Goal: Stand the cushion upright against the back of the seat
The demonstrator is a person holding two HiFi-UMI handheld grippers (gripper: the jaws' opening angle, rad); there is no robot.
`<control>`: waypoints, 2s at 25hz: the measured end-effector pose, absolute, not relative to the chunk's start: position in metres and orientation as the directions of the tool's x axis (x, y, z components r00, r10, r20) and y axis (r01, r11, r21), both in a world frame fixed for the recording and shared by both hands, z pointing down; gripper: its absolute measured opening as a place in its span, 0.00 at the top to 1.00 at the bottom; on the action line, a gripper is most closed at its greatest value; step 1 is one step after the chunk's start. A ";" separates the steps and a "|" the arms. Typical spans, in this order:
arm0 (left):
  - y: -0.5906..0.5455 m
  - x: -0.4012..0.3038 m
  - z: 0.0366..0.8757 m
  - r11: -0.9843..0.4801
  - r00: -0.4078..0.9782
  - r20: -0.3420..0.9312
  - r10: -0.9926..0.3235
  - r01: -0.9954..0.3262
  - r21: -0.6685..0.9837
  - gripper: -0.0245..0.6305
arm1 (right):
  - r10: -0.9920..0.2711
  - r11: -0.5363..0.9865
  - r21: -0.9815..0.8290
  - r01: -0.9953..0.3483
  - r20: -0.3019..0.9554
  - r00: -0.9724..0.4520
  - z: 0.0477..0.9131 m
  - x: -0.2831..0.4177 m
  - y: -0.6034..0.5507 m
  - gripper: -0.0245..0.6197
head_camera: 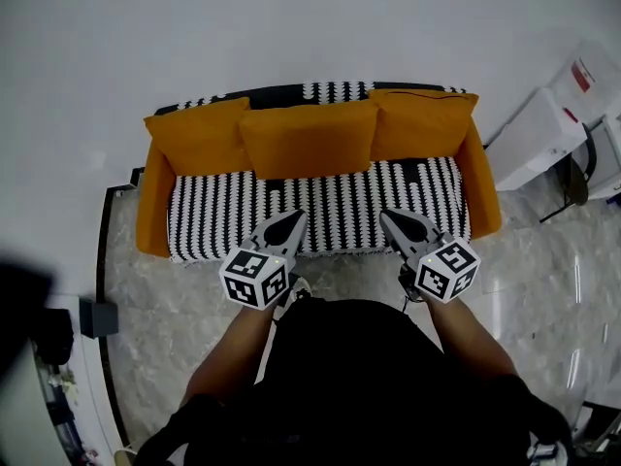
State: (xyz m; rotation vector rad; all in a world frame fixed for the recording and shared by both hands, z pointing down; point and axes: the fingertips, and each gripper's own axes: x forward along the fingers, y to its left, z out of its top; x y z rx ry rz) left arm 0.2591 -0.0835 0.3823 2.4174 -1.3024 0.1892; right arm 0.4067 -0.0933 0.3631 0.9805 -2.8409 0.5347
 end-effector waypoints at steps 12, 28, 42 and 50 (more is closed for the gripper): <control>0.006 0.302 0.384 -0.409 0.478 0.331 -0.814 -0.875 0.257 0.94 | -0.524 0.764 -0.308 -0.567 0.216 -0.823 0.381 0.453 -0.023 0.91; 0.024 0.270 0.364 -0.478 0.497 0.351 -0.794 -0.866 0.145 0.94 | -0.524 0.782 -0.273 -0.560 0.198 -0.828 0.367 0.402 0.002 0.91; 0.020 0.199 0.367 -0.485 0.522 0.338 -0.783 -0.853 0.193 0.94 | -0.567 0.758 -0.239 -0.607 0.218 -0.794 0.357 0.344 0.005 0.91; 0.019 0.198 0.363 -0.508 0.544 0.326 -0.773 -0.839 0.193 0.94 | -0.595 0.724 -0.263 -0.637 0.230 -0.770 0.363 0.349 0.009 0.91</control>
